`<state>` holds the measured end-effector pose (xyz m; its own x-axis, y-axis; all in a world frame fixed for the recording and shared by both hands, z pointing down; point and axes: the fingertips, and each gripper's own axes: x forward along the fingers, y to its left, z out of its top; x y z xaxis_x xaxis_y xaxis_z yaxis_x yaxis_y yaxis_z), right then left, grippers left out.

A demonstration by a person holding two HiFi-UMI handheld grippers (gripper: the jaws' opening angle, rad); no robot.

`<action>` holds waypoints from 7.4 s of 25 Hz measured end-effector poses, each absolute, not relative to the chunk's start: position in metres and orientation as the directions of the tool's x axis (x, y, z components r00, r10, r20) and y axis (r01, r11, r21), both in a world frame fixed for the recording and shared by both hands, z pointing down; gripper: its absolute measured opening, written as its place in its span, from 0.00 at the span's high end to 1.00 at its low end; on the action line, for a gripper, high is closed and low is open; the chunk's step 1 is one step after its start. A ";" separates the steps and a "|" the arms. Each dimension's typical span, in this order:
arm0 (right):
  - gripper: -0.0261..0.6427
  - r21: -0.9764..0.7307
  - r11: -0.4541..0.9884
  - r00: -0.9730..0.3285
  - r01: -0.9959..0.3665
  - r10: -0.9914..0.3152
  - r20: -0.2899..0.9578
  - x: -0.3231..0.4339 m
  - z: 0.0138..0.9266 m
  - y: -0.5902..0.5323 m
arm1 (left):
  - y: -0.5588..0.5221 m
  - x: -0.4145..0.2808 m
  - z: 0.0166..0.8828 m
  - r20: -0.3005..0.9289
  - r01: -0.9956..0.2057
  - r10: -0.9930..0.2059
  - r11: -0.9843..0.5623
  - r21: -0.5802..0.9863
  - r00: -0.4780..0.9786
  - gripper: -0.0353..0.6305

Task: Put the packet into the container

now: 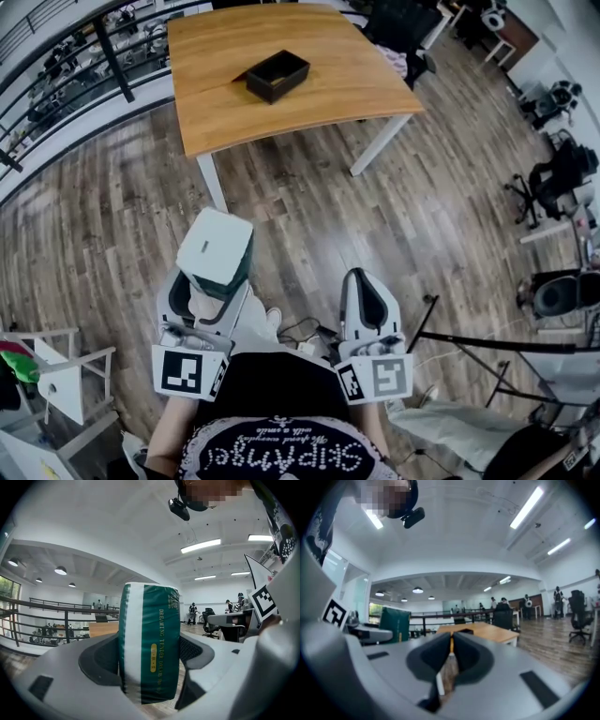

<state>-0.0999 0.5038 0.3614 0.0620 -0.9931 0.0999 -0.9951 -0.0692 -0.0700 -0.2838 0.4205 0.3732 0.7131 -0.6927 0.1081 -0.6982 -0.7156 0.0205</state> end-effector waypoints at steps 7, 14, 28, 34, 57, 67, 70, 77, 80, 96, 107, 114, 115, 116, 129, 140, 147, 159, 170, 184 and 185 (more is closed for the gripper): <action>0.90 -0.099 -0.064 0.052 -0.993 -0.992 0.115 -0.095 0.363 0.490 | 0.398 -0.280 0.376 0.128 -0.710 -0.701 -0.703 0.045 0.702 0.38; 0.90 -0.107 -0.091 0.077 -0.990 -0.989 0.130 -0.074 0.365 0.448 | 0.350 -0.264 0.387 0.148 -0.699 -0.686 -0.713 0.059 0.713 0.38; 0.90 -0.114 -0.195 0.185 -0.974 -0.978 0.098 -0.043 0.342 0.346 | 0.225 -0.245 0.361 0.119 -0.663 -0.655 -0.747 0.049 0.746 0.38; 0.90 -0.124 -0.239 0.228 -0.963 -0.969 0.094 -0.037 0.347 0.325 | 0.189 -0.260 0.366 0.102 -0.677 -0.672 -0.735 0.019 0.733 0.38; 0.90 -0.126 -0.155 0.133 -0.980 -0.977 0.167 0.003 0.362 0.234 | 0.129 -0.235 0.382 0.157 -0.739 -0.726 -0.672 0.049 0.670 0.38; 0.90 -0.128 -0.062 0.040 -0.990 -0.985 0.166 0.068 0.359 0.174 | 0.087 -0.164 0.375 0.141 -0.774 -0.764 -0.632 0.030 0.629 0.38; 0.90 -0.130 -0.045 0.024 -0.990 -0.987 0.158 0.086 0.359 0.165 | 0.082 -0.146 0.372 0.123 -0.776 -0.769 -0.631 0.017 0.628 0.38; 0.90 -0.140 -0.024 0.003 -0.990 -0.989 0.148 0.120 0.360 0.154 | 0.072 -0.118 0.370 0.113 -0.796 -0.790 -0.605 0.016 0.603 0.38; 0.90 -0.137 -0.018 -0.002 -0.990 -0.990 0.144 0.132 0.361 0.153 | 0.071 -0.108 0.368 0.101 -0.802 -0.797 -0.597 0.011 0.595 0.38; 0.90 -0.153 -0.016 -0.010 -0.988 -0.986 0.169 0.147 0.372 0.148 | 0.065 -0.102 0.370 0.111 -0.820 -0.814 -0.573 0.008 0.570 0.38; 0.90 -0.151 -0.018 -0.018 -0.988 -0.973 0.231 0.145 0.383 0.092 | 0.005 -0.102 0.386 0.138 -0.824 -0.814 -0.565 0.042 0.565 0.38; 0.90 -0.137 -0.005 -0.026 -0.991 -0.975 0.223 0.149 0.372 0.019 | -0.065 -0.091 0.386 0.139 -0.817 -0.806 -0.575 0.046 0.575 0.38; 0.90 -0.135 -0.007 -0.024 -0.991 -0.975 0.222 0.150 0.370 0.010 | -0.073 -0.089 0.385 0.138 -0.814 -0.803 -0.579 0.049 0.579 0.38; 0.90 -0.134 -0.008 -0.022 -0.991 -0.975 0.221 0.151 0.368 0.001 | -0.082 -0.087 0.384 0.138 -0.810 -0.800 -0.584 0.050 0.585 0.38; 0.90 -0.137 -0.003 -0.033 -0.991 -0.964 0.264 0.140 0.380 -0.065 | -0.149 -0.077 0.404 0.208 -0.765 -0.740 -0.638 0.087 0.640 0.38; 0.90 -0.150 0.077 -0.115 -0.986 -0.959 0.259 0.133 0.381 -0.093 | -0.157 -0.090 0.405 0.229 -0.813 -0.784 -0.578 0.072 0.577 0.38; 0.90 -0.153 0.141 -0.176 -0.978 -0.952 0.251 0.141 0.380 -0.106 | -0.157 -0.088 0.401 0.227 -0.849 -0.821 -0.525 0.058 0.524 0.38; 0.90 -0.170 0.201 -0.237 -0.965 -0.944 0.230 0.158 0.377 -0.128 | -0.161 -0.074 0.393 0.244 -0.876 -0.844 -0.480 0.053 0.477 0.38; 0.90 -0.184 0.215 -0.255 -0.959 -0.939 0.233 0.165 0.383 -0.137 | -0.165 -0.071 0.398 0.260 -0.887 -0.851 -0.458 0.057 0.457 0.38; 0.90 -0.180 0.177 -0.215 -0.968 -0.951 0.221 0.175 0.378 -0.134 | -0.182 -0.069 0.391 0.300 -0.849 -0.800 -0.523 0.078 0.520 0.38; 0.90 -0.180 0.173 -0.212 -0.968 -0.951 0.223 0.176 0.379 -0.133 | -0.184 -0.066 0.392 0.309 -0.839 -0.787 -0.537 0.084 0.535 0.38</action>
